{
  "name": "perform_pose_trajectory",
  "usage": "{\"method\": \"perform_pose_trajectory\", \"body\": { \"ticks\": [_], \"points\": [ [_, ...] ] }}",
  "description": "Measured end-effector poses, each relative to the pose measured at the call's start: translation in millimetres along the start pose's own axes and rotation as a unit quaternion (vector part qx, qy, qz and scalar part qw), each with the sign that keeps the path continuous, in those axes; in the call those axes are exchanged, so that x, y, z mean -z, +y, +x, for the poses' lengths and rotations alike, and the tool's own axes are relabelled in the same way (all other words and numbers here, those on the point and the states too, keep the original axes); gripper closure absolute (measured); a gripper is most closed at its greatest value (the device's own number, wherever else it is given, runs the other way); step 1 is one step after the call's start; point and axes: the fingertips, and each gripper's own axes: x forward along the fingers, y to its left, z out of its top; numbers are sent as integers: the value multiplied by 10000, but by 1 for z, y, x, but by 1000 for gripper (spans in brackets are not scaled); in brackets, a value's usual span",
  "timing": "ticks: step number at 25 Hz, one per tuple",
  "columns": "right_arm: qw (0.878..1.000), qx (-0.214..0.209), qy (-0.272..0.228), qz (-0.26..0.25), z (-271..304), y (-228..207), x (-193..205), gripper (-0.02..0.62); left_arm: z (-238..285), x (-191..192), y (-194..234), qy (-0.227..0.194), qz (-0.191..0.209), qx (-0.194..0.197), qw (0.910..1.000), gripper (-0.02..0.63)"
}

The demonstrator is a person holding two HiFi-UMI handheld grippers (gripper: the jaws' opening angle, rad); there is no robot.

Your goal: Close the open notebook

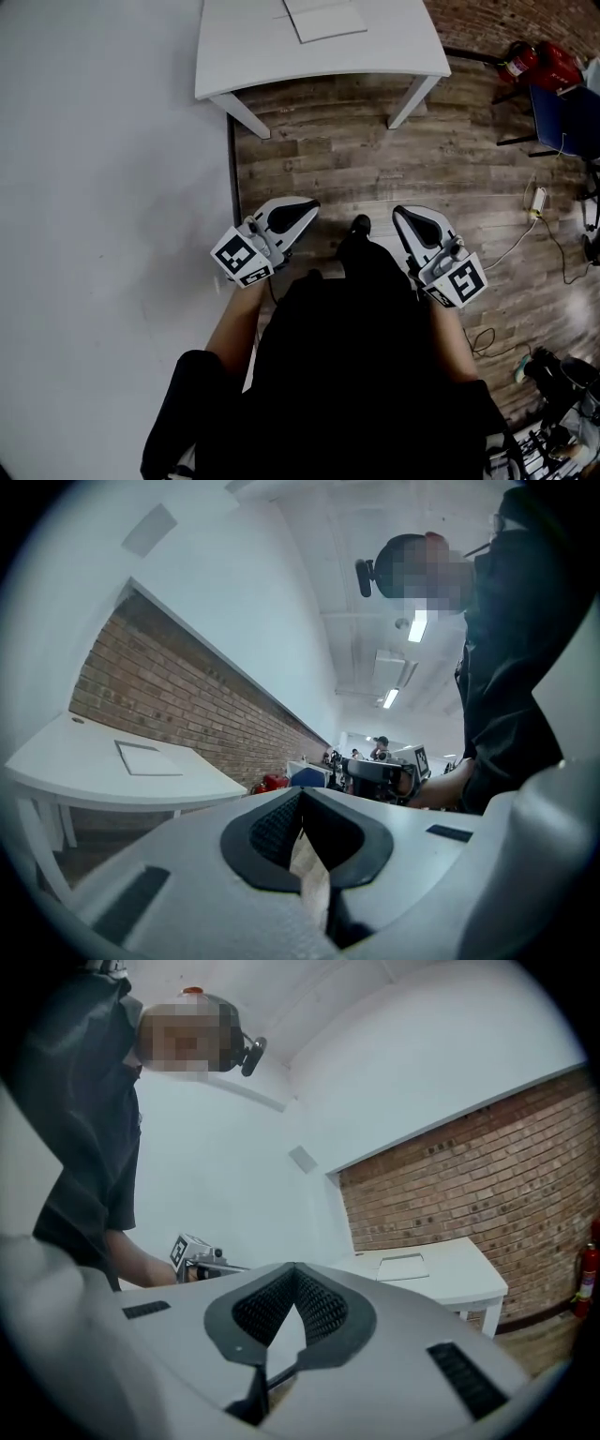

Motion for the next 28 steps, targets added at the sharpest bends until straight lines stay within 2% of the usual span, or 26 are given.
{"method": "perform_pose_trajectory", "body": {
  "ticks": [3, 6, 9, 12, 15, 17, 22, 28],
  "points": [
    [9997, -247, 30, 80, 1, -38, -12, 589, 40, -26, 14, -9, 97, -51, 9999, 589],
    [9976, -582, 58, 383, 10, -73, -8, 589, 72, -33, 35, 63, 114, -189, 9997, 589],
    [9949, -804, 39, 612, 27, -98, 2, 589, 92, -19, 49, 165, -187, -281, 9993, 589],
    [9943, -712, -109, 786, 40, -123, 1, 588, 100, -10, 63, 213, -422, -308, 9984, 589],
    [9940, -644, -3, 881, 62, -158, 10, 589, 109, -3, 104, 266, -584, -466, 9969, 589],
    [9941, -664, 135, 853, 82, -177, 15, 588, 113, -7, 136, 158, -638, -567, 9962, 589],
    [9935, -712, 343, 816, 140, -217, 2, 588, 118, -39, 224, -337, -806, -814, 9928, 589],
    [9911, -722, 720, 859, 220, -288, -22, 588, 146, -75, 324, -527, -872, -791, 9916, 589]
  ]
}}
